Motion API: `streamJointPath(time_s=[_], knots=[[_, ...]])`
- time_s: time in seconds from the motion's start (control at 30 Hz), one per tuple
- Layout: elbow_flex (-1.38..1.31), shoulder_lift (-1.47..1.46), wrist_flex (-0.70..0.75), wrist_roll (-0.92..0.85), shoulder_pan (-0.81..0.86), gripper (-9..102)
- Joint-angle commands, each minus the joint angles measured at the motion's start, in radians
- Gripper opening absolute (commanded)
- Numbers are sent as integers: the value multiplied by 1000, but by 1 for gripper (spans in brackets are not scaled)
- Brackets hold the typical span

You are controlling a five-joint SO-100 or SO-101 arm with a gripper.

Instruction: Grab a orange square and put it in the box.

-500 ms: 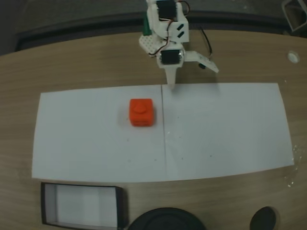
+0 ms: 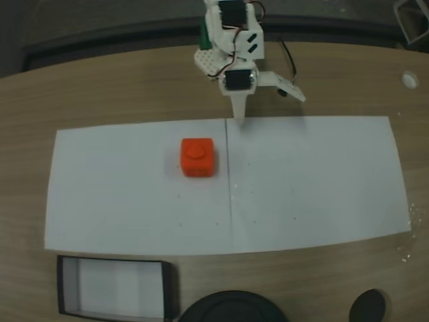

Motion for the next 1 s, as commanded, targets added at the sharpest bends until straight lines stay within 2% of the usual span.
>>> streamJointPath(time_s=[0.0, 0.17, 0.33, 0.43, 0.63, 0.97], knots=[[-25, 15, -25, 9, 9, 0], [2, 15, -114, 5, 28, 10], [-18, 15, -255, 0, 232, 29], [-118, -5, -262, -2, 298, 33], [-371, -156, -141, -98, 311, 34], [-790, -882, 35, -143, 319, 37]])
